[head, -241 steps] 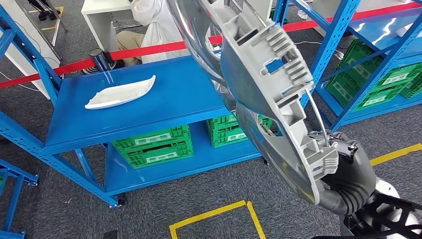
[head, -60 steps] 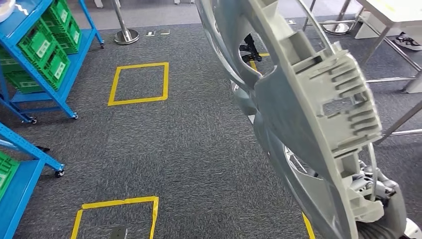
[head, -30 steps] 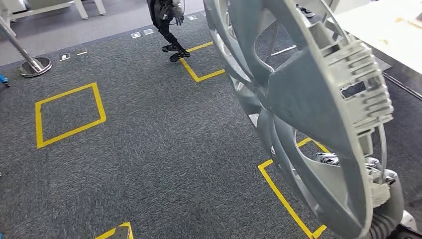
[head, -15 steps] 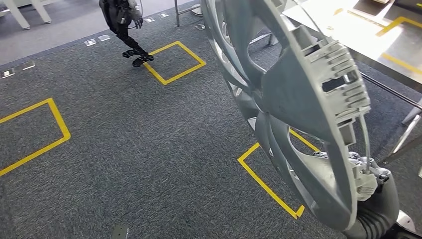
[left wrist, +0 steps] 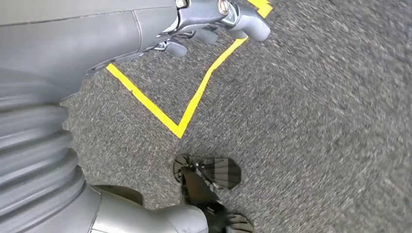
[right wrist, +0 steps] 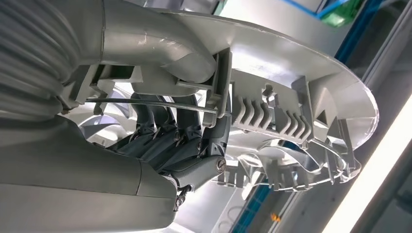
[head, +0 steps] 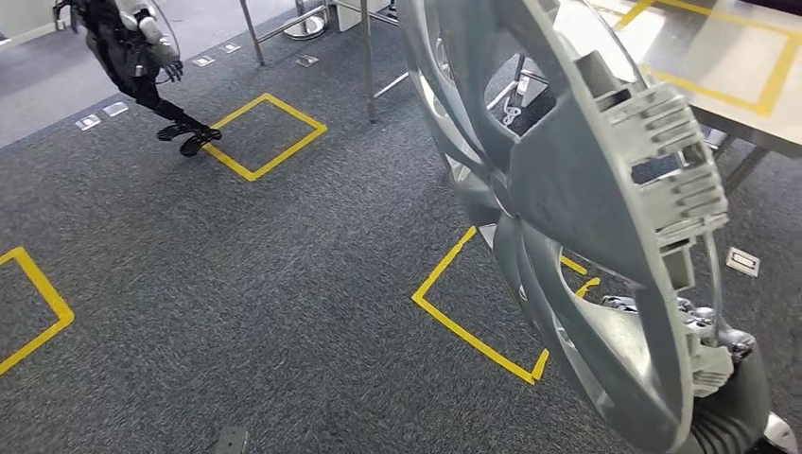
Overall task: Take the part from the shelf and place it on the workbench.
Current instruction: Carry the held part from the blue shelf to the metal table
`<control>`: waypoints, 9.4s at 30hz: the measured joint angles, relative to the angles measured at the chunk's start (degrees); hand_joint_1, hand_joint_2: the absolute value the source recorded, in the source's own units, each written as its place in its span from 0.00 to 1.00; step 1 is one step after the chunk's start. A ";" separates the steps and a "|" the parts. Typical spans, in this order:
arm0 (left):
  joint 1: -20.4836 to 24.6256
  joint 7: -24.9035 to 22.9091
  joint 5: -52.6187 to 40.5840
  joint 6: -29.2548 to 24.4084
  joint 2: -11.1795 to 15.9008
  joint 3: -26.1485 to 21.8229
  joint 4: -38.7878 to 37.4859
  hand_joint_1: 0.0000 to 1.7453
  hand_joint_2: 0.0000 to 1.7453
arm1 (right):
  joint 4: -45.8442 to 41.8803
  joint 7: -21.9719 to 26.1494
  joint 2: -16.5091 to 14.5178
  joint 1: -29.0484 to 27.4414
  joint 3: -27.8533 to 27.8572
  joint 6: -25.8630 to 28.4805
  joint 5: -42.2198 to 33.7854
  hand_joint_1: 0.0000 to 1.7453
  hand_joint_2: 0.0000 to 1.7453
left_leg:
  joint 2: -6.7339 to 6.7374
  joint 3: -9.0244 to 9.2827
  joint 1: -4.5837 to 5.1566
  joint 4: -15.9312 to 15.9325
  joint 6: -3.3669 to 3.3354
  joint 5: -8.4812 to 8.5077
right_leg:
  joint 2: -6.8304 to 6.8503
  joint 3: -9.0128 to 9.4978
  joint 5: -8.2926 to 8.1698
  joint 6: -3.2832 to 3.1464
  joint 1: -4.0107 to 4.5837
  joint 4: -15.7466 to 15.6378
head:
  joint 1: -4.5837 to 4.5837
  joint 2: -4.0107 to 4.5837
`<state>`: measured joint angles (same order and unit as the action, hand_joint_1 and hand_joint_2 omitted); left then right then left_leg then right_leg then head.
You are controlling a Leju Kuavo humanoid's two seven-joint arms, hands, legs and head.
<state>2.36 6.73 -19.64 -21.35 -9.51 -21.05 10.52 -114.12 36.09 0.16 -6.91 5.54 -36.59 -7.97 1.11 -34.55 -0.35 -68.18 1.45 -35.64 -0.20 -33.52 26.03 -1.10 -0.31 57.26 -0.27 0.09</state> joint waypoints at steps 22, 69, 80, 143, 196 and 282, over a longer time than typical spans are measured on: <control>0.00 1.16 -1.17 -1.58 -0.05 -0.15 -0.01 0.00 1.00 | -0.65 -1.40 -0.24 0.15 0.39 -0.99 -0.87 1.00 1.00 | 0.99 3.48 -0.13 9.67 -2.37 6.20 | 0.50 -2.06 1.34 2.45 -0.02 4.66 | 0.84 0.00; 0.09 0.57 -0.14 -3.75 -0.32 -1.55 -0.03 0.00 1.00 | -0.45 -1.92 -0.41 0.20 1.32 -1.26 -1.07 1.00 1.00 | -1.12 -1.29 0.13 8.77 -1.15 9.28 | -1.36 4.32 4.18 0.50 0.24 0.62 | 1.82 0.00; 0.14 0.51 -0.18 -3.72 -0.43 -2.07 -0.04 0.00 1.00 | -0.44 -2.05 -0.42 0.30 1.32 -1.25 -0.79 1.00 1.00 | -1.09 2.66 -0.06 9.98 -2.90 7.47 | -0.18 -5.18 7.51 2.90 -0.27 13.22 | 2.62 0.00; -0.13 0.32 -1.29 -3.27 -0.38 -2.36 -0.12 0.00 1.00 | -0.35 -2.25 -0.64 -0.10 1.21 -0.45 -1.79 1.00 1.00 | -1.50 4.39 0.12 9.04 -2.86 5.64 | 0.43 -5.51 1.62 1.78 0.04 7.89 | 1.75 0.00; -0.15 -0.17 -1.63 -3.04 -0.10 -2.62 -0.07 0.00 1.00 | 0.14 -1.16 -0.21 -0.06 1.13 -0.97 -2.73 1.00 1.00 | -1.51 0.59 -0.57 8.64 -2.28 8.52 | -0.41 3.59 5.52 2.31 -0.31 4.14 | 0.36 0.00; -0.35 -0.22 -2.35 -3.56 -0.05 -4.31 -0.09 0.00 1.00 | 1.99 -1.00 -0.22 0.81 1.57 -2.97 -5.21 1.00 1.00 | -1.09 -1.43 0.45 5.94 -1.08 7.98 | -0.68 5.09 5.31 -0.68 0.70 1.34 | 0.34 0.00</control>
<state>2.02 6.51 -21.99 -24.92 -9.57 -25.35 10.43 -112.13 35.09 -0.07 -6.09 7.11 -39.57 -13.17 0.02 -35.98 0.10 -62.25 0.37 -27.66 -0.88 -28.43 31.35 -1.78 0.40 58.60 0.08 0.09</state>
